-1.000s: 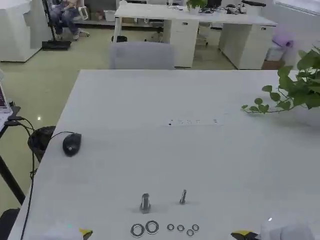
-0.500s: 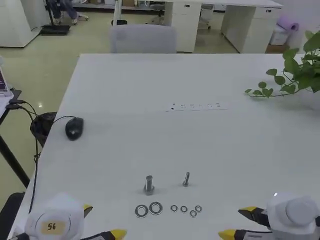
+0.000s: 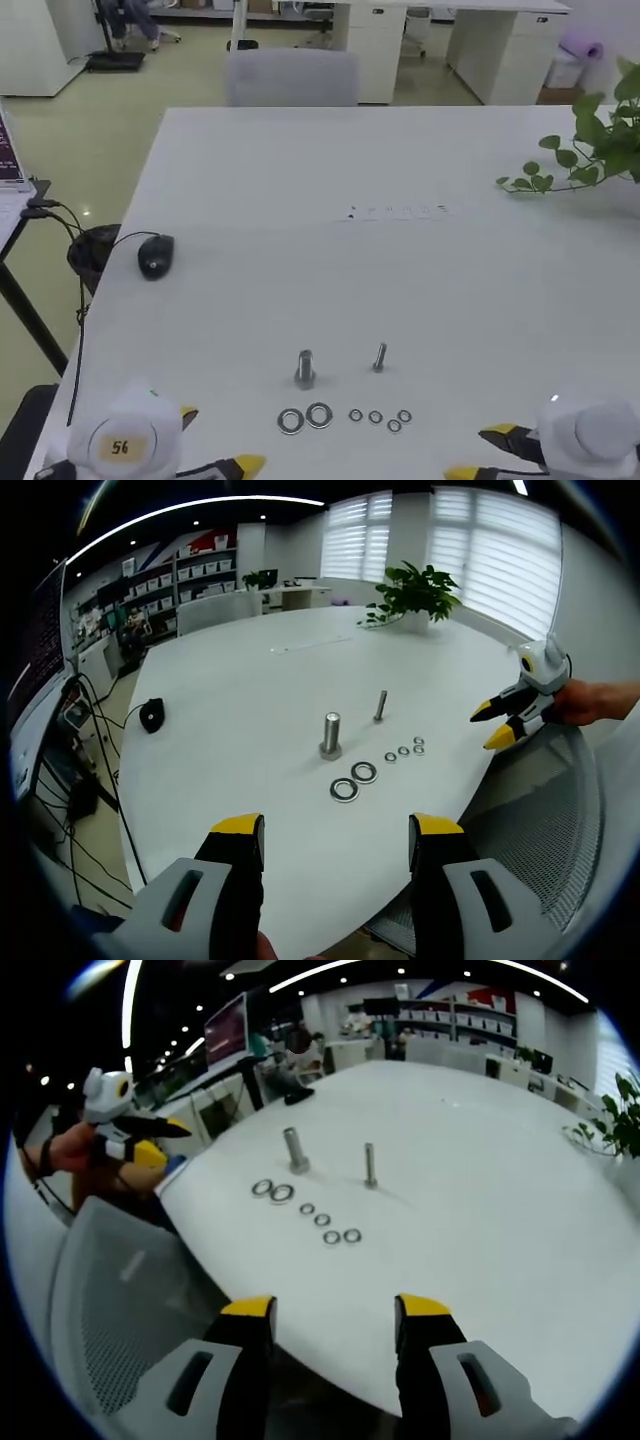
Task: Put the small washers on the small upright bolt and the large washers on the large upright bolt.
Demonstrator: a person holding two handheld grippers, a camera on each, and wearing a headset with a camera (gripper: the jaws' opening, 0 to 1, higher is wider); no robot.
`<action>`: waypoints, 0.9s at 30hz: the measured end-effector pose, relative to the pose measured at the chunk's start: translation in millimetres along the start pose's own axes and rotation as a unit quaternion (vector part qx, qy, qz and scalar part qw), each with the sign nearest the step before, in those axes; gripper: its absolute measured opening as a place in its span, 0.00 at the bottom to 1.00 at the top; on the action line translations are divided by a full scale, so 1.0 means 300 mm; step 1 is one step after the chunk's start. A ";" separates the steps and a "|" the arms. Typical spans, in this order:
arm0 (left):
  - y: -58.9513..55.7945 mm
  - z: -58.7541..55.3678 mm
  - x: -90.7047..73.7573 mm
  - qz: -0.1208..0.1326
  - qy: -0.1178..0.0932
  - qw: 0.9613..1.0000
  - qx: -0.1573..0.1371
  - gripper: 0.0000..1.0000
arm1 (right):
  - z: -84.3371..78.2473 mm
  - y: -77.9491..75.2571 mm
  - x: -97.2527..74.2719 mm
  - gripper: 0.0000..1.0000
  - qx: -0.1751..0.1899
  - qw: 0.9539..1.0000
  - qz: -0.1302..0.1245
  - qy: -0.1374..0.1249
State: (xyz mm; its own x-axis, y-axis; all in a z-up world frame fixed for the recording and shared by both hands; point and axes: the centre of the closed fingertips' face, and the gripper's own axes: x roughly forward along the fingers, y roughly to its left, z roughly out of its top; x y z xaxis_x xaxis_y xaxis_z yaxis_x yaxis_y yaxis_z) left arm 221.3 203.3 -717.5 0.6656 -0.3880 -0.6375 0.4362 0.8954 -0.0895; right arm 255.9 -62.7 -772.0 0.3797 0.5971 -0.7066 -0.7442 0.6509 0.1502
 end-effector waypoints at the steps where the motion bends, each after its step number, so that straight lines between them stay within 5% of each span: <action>1: 0.001 -0.001 0.002 0.000 0.001 1.000 -0.003 0.58 | -0.003 -0.001 0.003 0.48 0.000 1.000 0.001 0.004; 27: 0.045 0.091 0.019 0.009 -0.008 1.000 0.002 0.58 | -0.012 -0.024 0.018 0.48 0.012 1.000 0.003 0.003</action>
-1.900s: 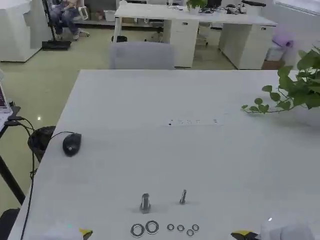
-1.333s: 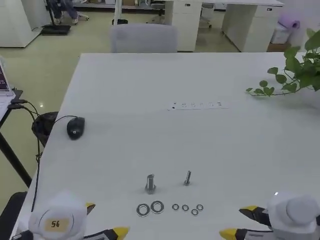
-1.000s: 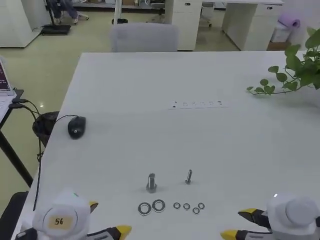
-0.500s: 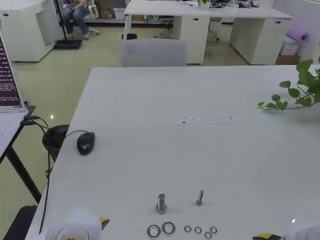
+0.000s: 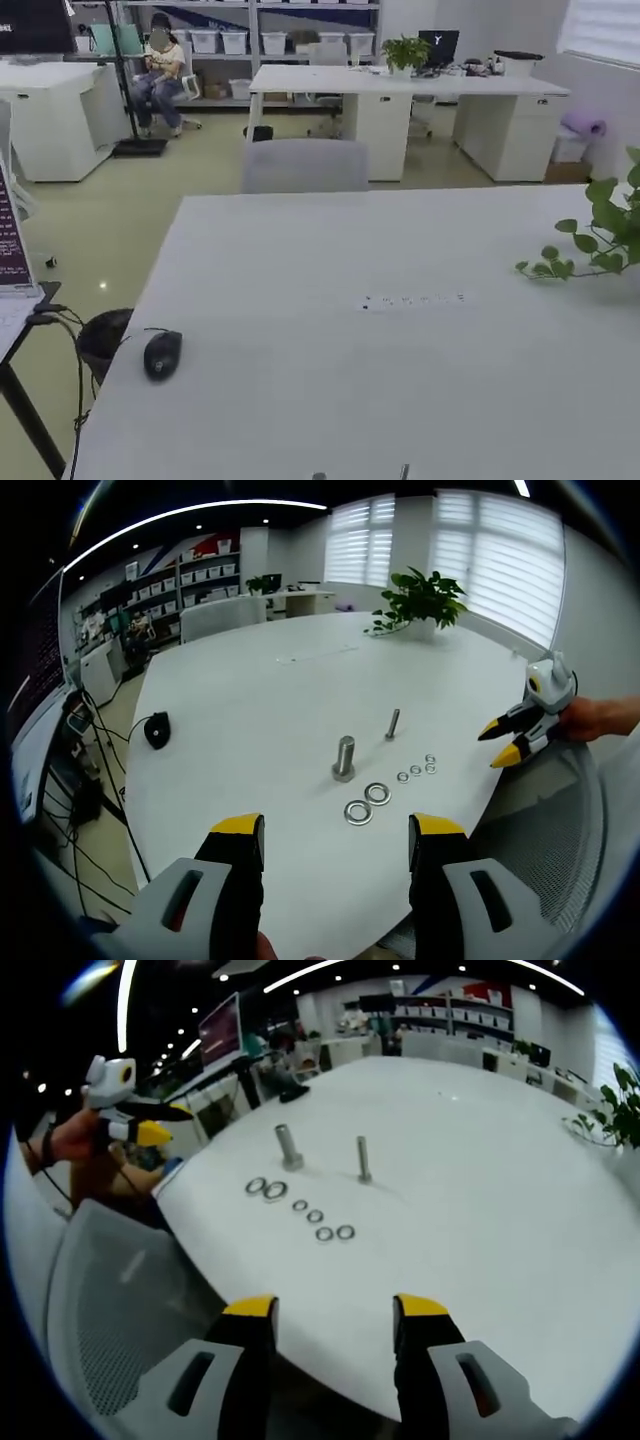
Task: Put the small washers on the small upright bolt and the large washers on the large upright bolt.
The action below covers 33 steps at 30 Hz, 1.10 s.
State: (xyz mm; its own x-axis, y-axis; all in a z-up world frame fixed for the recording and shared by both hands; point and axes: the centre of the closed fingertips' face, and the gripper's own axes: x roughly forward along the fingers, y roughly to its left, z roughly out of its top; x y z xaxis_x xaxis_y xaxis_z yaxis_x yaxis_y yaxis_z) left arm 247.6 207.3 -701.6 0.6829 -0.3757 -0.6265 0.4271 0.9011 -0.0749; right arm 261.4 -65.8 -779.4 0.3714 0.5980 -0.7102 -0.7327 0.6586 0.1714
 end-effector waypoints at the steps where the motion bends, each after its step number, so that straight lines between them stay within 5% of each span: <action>1: -0.002 -0.001 -0.001 0.001 0.000 1.000 0.000 0.58 | -0.001 0.000 0.001 0.47 -0.002 1.000 0.001 0.002; 11: -0.044 0.004 -0.020 -0.002 -0.012 1.000 0.002 0.58 | 0.057 -0.031 -0.003 0.46 -0.044 0.999 -0.005 0.006; 25: -0.052 -0.015 -0.041 0.004 -0.012 1.000 -0.001 0.58 | 0.108 -0.013 0.054 0.44 -0.093 0.995 0.018 0.022; 30: -0.045 -0.019 -0.050 0.007 -0.013 1.000 -0.005 0.58 | 0.111 -0.012 0.089 0.41 -0.129 0.990 0.030 0.044; 33: -0.042 -0.025 -0.055 0.010 -0.012 1.000 -0.008 0.58 | 0.110 -0.017 0.118 0.39 -0.166 0.983 0.037 0.069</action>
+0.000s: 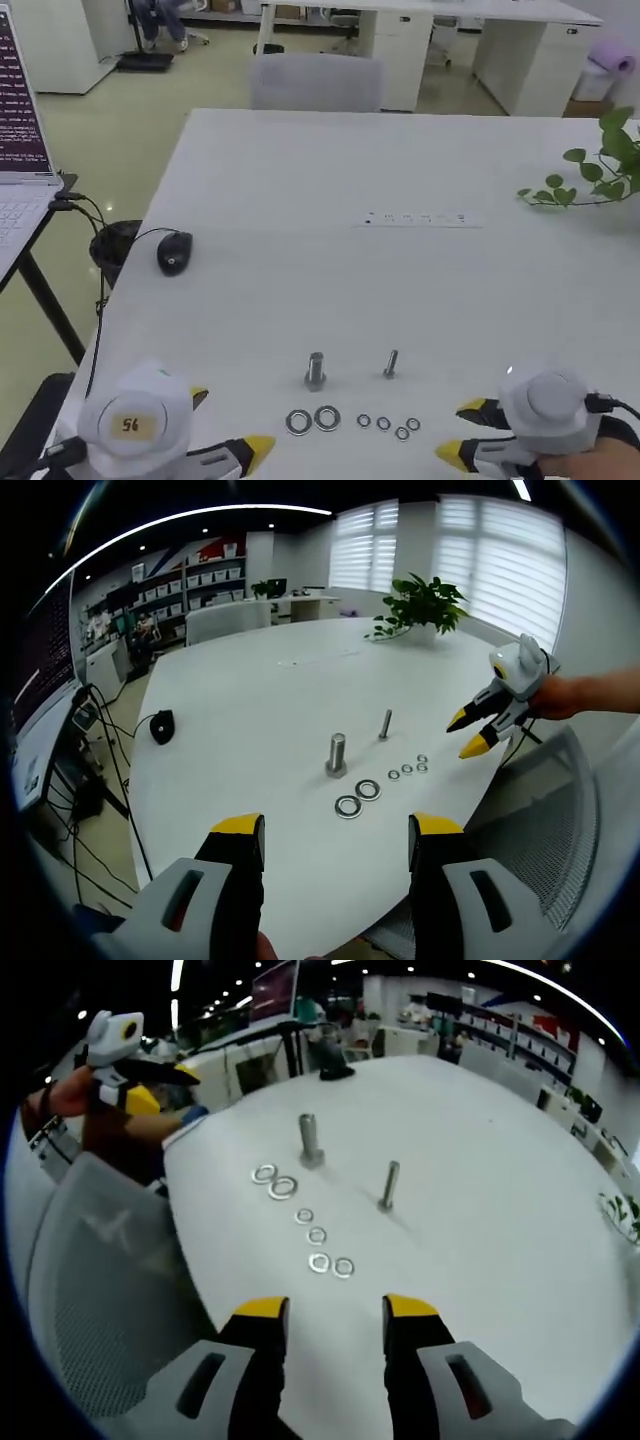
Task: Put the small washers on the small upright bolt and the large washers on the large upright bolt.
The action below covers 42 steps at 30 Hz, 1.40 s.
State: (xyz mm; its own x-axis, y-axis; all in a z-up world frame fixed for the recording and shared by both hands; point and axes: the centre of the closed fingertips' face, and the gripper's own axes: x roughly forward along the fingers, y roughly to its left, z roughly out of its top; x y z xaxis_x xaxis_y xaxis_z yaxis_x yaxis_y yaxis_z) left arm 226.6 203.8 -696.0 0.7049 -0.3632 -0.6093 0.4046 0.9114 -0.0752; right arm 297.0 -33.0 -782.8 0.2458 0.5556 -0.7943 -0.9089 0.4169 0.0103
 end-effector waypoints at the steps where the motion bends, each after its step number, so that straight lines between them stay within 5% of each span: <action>1: 0.001 -0.001 -0.001 0.000 0.000 1.000 -0.001 0.58 | 0.000 -0.001 0.007 0.37 -0.009 1.000 0.002 0.007; 9: 0.003 -0.010 -0.011 0.004 0.000 1.000 -0.006 0.57 | 0.000 -0.006 0.082 0.31 -0.108 0.992 0.031 0.062; 14: -0.002 -0.007 -0.017 0.006 -0.001 1.000 -0.008 0.57 | 0.015 -0.014 0.122 0.28 -0.125 0.988 0.047 0.070; 22: -0.011 -0.015 -0.021 0.007 -0.001 1.000 -0.011 0.57 | -0.008 -0.021 0.173 0.22 -0.180 0.974 0.079 0.112; 26: -0.011 -0.022 -0.025 0.009 -0.001 1.000 -0.015 0.57 | 0.005 -0.004 0.177 0.17 -0.193 0.970 0.099 0.110; 31: -0.013 -0.030 -0.023 0.008 0.001 1.000 -0.016 0.57 | 0.008 -0.005 0.180 0.16 -0.200 0.967 0.108 0.114; 42: -0.019 -0.014 -0.015 0.005 0.000 1.000 -0.008 0.56 | 0.006 -0.006 0.179 0.13 -0.187 0.970 0.104 0.115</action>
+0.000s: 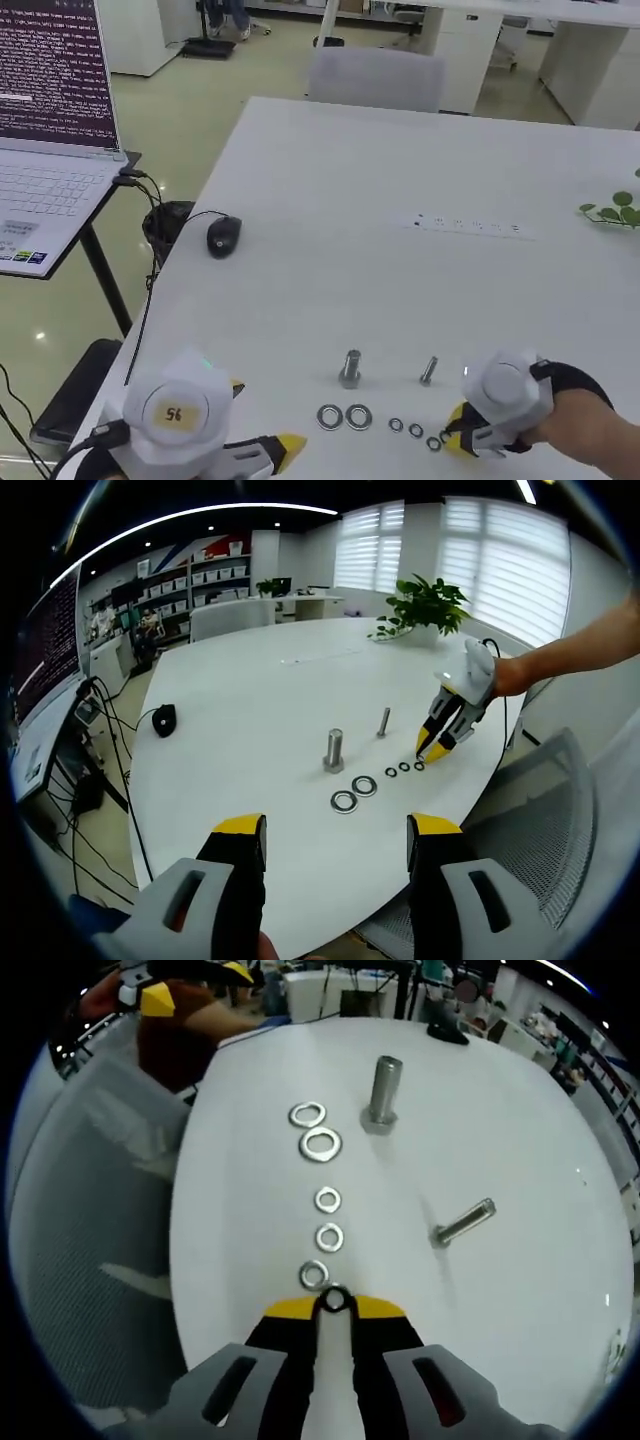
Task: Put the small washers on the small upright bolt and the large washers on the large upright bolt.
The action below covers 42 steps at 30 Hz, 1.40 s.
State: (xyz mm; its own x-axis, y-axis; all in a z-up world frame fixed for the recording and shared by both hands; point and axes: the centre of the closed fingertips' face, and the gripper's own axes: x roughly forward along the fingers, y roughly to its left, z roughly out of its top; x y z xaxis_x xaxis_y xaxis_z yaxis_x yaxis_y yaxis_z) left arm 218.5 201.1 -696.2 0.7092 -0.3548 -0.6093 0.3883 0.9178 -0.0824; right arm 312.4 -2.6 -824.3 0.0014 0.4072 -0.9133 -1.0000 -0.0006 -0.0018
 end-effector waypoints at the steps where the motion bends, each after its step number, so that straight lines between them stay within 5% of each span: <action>1: 0.000 0.001 0.000 0.000 0.000 1.000 0.000 0.56 | 0.000 0.001 0.000 0.13 0.002 1.000 0.000 0.000; 10: 0.015 0.006 -0.005 0.003 -0.001 1.000 -0.001 0.56 | -0.016 0.002 -0.025 0.13 0.016 1.000 -0.010 -0.002; 17: 0.019 0.010 -0.004 0.004 -0.004 1.000 -0.003 0.56 | 0.017 -0.096 -0.124 0.13 0.039 0.997 -0.054 -0.028; 24: 0.012 0.019 0.009 0.002 -0.006 1.000 -0.004 0.56 | 0.111 -0.200 -0.208 0.13 0.037 0.995 -0.081 -0.052; 34: -0.007 0.056 0.028 -0.005 -0.016 1.000 -0.005 0.56 | 0.183 -0.236 -0.167 0.13 0.031 0.996 -0.075 -0.043; 42: 0.012 0.048 0.019 -0.001 -0.016 1.000 -0.008 0.56 | 0.191 -0.247 -0.140 0.13 0.029 0.997 -0.067 -0.028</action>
State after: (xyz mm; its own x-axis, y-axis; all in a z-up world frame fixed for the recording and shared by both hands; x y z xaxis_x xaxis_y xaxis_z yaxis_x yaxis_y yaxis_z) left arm 232.2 199.7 -688.6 0.7270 -0.3610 -0.5841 0.3798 0.9201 -0.0959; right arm 386.2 32.7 -762.6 0.1365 0.4499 -0.8826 -0.9893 0.1088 -0.0975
